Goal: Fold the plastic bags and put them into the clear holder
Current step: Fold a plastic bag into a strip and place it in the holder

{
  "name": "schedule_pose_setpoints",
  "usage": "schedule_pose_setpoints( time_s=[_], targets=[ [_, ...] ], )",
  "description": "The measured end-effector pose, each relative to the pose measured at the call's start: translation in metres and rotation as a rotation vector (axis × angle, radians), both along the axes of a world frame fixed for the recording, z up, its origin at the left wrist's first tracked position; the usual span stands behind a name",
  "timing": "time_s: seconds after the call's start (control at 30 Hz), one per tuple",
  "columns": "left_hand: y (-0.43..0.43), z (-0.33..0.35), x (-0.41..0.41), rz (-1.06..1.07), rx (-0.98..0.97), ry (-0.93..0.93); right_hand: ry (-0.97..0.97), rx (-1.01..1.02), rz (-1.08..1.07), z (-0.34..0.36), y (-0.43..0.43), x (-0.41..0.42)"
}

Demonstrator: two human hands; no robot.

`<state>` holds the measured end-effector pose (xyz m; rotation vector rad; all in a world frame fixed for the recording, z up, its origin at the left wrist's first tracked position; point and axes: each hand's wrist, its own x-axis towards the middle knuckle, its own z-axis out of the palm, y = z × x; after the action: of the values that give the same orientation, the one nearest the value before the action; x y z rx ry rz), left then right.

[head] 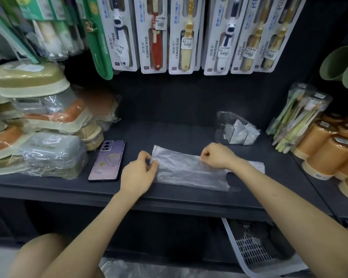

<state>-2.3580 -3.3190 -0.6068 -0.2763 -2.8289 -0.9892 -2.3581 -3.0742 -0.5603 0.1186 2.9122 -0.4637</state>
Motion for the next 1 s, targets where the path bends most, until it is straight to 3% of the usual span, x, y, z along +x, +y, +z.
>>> schedule_pose_setpoints(
  time_s=[0.1, 0.2, 0.27, 0.33, 0.47, 0.67, 0.9, 1.0],
  targets=[
    [0.000, -0.005, -0.007, 0.020, -0.105, 0.033, -0.022, 0.001, 0.007, -0.010, 0.000, -0.010],
    [-0.003, -0.009, -0.013, 0.024, -0.239, 0.252, -0.030, 0.005, 0.013, -0.014, 0.003, -0.014],
    [0.000, -0.009, -0.015, -0.039, -0.277, 0.410, -0.033, 0.006, 0.014, -0.016, 0.004, -0.017],
    [0.005, -0.011, -0.019, -0.199, -0.242, 0.453, -0.041, -0.003, 0.018, -0.017, 0.005, -0.019],
    [0.014, -0.019, -0.026, -0.440, -0.263, 0.303, -0.040, -0.016, 0.026, -0.018, 0.007, -0.020],
    [0.017, -0.027, -0.029, -0.493, -0.350, 0.030, -0.049, -0.066, 0.024, -0.017, 0.009, -0.020],
    [0.020, -0.028, -0.029, -0.497, -0.384, -0.009, -0.028, -0.120, -0.003, -0.018, 0.012, -0.018],
    [0.021, -0.027, -0.029, -0.498, -0.490, -0.019, -0.043, -0.145, -0.014, -0.017, 0.011, -0.019]
  ],
)
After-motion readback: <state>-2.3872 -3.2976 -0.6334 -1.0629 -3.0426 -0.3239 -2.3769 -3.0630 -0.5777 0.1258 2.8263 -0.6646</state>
